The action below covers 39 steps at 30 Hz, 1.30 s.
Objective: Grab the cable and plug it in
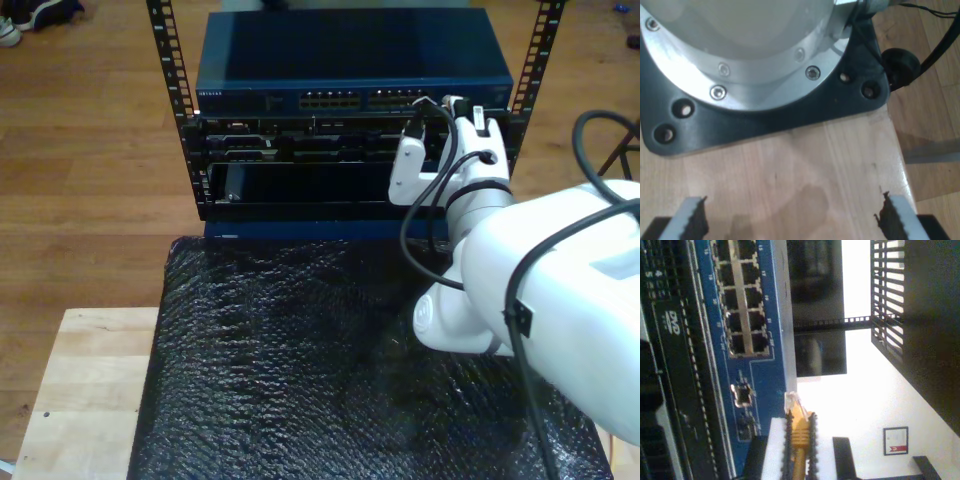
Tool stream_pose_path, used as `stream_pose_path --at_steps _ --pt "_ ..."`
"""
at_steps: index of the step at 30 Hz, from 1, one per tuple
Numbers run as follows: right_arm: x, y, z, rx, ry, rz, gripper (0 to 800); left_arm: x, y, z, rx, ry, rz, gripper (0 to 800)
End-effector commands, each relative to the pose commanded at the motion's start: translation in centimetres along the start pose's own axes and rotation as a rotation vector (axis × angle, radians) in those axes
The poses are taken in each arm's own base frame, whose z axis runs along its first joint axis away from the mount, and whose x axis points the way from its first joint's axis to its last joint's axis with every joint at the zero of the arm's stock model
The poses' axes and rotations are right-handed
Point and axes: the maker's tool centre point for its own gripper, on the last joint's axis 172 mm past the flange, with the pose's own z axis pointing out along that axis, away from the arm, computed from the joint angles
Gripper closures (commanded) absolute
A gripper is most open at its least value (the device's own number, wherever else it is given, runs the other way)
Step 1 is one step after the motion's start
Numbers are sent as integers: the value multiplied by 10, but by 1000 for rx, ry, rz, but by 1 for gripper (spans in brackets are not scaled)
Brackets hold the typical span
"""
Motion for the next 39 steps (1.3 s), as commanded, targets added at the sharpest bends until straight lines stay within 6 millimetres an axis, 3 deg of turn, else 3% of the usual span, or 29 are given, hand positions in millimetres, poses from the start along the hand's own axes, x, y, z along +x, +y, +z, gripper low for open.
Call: stream_pose_path --at_steps 9,13,39 --pt "0 -8 7 1 -28 18 800 0 0 0 0 0 0 0" --pt "10 -10 6 0 -27 29 800 0 0 0 0 0 0 0" --pt "20 -10 18 -37 -21 11 800 0 0 0 0 0 0 0"
